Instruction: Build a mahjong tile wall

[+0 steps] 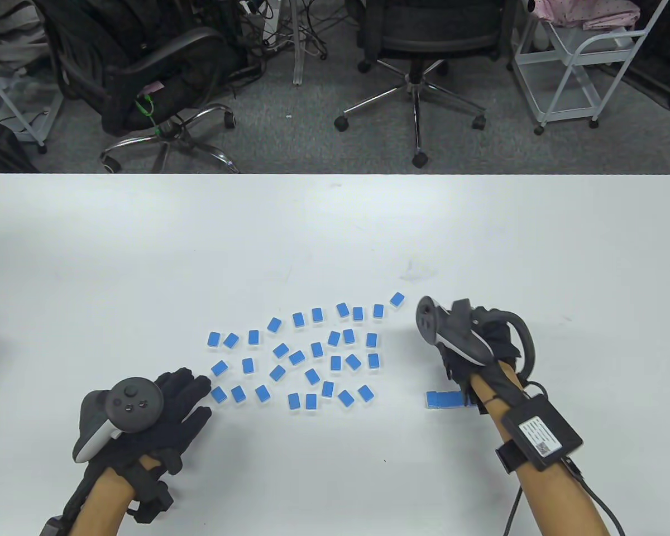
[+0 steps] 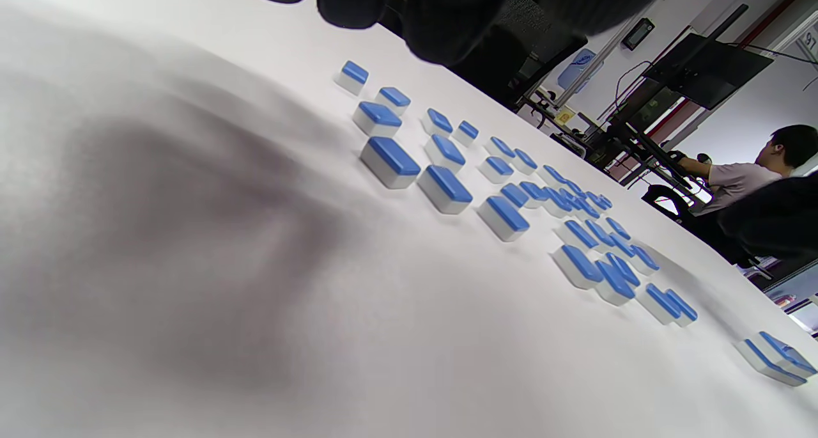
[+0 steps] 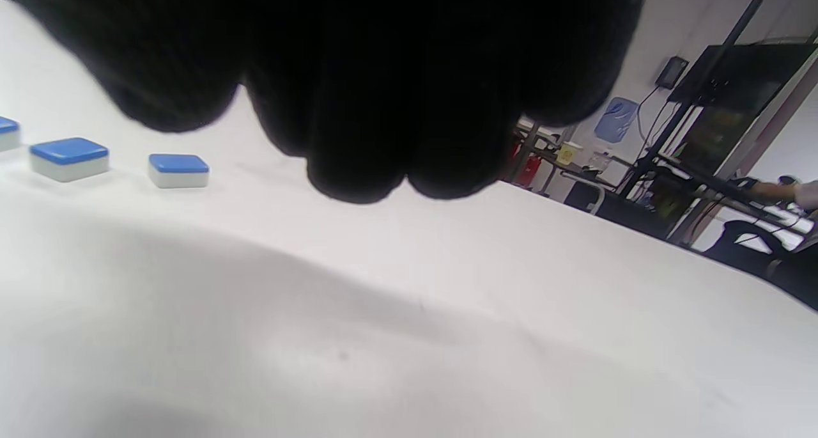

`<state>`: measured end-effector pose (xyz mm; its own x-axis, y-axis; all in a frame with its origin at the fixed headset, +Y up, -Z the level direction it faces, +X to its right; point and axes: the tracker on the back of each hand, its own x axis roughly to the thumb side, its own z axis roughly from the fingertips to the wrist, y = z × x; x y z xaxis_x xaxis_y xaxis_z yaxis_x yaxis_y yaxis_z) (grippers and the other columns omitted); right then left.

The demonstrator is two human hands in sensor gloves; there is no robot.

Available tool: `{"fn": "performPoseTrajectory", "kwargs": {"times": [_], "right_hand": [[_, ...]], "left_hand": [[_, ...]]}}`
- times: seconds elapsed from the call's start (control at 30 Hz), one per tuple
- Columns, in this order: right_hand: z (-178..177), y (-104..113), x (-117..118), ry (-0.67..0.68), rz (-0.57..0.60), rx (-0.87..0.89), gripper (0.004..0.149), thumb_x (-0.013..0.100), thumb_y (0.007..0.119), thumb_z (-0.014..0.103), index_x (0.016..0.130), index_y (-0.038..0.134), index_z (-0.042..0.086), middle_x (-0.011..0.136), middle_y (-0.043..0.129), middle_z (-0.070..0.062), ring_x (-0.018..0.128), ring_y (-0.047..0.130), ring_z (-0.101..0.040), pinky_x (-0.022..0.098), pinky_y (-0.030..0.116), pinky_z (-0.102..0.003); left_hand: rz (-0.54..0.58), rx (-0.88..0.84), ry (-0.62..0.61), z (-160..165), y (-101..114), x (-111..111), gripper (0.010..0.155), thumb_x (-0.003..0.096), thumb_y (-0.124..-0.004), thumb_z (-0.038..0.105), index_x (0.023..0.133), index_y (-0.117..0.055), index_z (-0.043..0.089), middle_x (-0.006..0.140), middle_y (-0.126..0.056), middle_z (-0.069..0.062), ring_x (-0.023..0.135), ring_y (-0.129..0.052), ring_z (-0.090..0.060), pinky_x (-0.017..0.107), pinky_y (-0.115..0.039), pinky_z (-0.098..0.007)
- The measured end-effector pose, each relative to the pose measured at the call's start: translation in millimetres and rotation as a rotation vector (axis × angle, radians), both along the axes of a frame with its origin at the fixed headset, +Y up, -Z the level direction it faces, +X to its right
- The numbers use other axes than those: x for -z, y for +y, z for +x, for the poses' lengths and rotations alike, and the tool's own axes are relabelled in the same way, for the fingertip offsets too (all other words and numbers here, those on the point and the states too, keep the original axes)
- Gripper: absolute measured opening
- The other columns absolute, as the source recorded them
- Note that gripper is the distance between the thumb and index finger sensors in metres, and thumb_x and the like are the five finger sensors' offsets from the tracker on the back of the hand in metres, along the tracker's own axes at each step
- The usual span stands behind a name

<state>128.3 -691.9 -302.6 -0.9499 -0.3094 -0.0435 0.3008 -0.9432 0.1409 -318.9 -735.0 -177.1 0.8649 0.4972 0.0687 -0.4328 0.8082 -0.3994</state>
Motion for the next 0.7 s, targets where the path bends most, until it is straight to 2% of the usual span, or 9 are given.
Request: {"fn": "performPoseTrajectory", "kwargs": {"times": [0.07,0.17,0.27,0.37,0.5,0.6,0.7], "right_hand": [[-18.1,-7.8,21.7,-0.04,-0.067,-0.017,0.055,0.035,0.081,0.052,0.084,0.079,0.027,0.075,0.097,0.001,0.069,0.094,-0.027,0.066,0.069,-0.054],[-37.2,-22.4,49.9,-0.155,-0.136,-0.052,0.068,0.035,0.08,0.055,0.096,0.06,0.032,0.093,0.083,0.003,0.085,0.083,-0.027,0.073,0.062,-0.054],[-43.9,-34.0,65.1,-0.201,-0.195,-0.043,0.072,0.035,0.08,0.055,0.098,0.05,0.04,0.1,0.075,0.005,0.092,0.077,-0.025,0.077,0.058,-0.054],[-48.3,-45.2,74.4,-0.23,-0.272,0.033,0.071,0.034,0.081,0.054,0.097,0.053,0.039,0.097,0.078,0.005,0.091,0.079,-0.025,0.076,0.058,-0.054],[-49.2,-51.2,77.9,-0.204,-0.149,-0.029,0.058,0.035,0.084,0.048,0.089,0.068,0.034,0.083,0.088,0.008,0.08,0.088,-0.021,0.072,0.066,-0.051],[-41.7,-48.4,73.0,-0.17,-0.159,0.016,0.055,0.035,0.089,0.042,0.086,0.073,0.03,0.077,0.094,0.006,0.074,0.094,-0.021,0.068,0.07,-0.05],[-26.7,-45.8,64.4,-0.122,-0.188,-0.012,0.055,0.032,0.09,0.046,0.083,0.077,0.027,0.074,0.097,0.005,0.071,0.097,-0.022,0.067,0.072,-0.051]], "left_hand": [[0.0,-0.003,0.004,-0.9,-0.3,0.6,0.068,0.0511,-0.057,0.058,0.112,-0.049,0.031,0.121,-0.032,-0.006,0.112,-0.027,-0.038,0.077,-0.027,-0.067],[-0.001,-0.007,0.01,-2.3,-0.5,1.9,0.068,0.051,-0.057,0.058,0.112,-0.049,0.031,0.121,-0.032,-0.006,0.112,-0.027,-0.038,0.077,-0.027,-0.067],[-0.011,-0.011,0.012,-2.5,-1.9,2.1,0.068,0.0511,-0.057,0.058,0.112,-0.049,0.031,0.121,-0.032,-0.006,0.112,-0.027,-0.038,0.077,-0.027,-0.067],[-0.013,-0.008,0.004,-1.7,-1.9,2.0,0.068,0.0511,-0.057,0.058,0.112,-0.049,0.031,0.121,-0.032,-0.006,0.112,-0.027,-0.038,0.077,-0.027,-0.067],[-0.001,-0.011,0.007,-2.2,-0.7,2.4,0.068,0.0511,-0.057,0.058,0.112,-0.049,0.031,0.121,-0.032,-0.006,0.112,-0.027,-0.038,0.077,-0.027,-0.067],[-0.004,-0.009,0.009,-2.6,-0.4,2.6,0.068,0.0512,-0.057,0.058,0.112,-0.049,0.031,0.121,-0.032,-0.006,0.112,-0.027,-0.038,0.077,-0.027,-0.067],[-0.002,-0.008,0.009,-2.5,0.5,2.8,0.068,0.0511,-0.057,0.058,0.112,-0.049,0.031,0.121,-0.032,-0.006,0.112,-0.027,-0.038,0.077,-0.027,-0.067]]}}
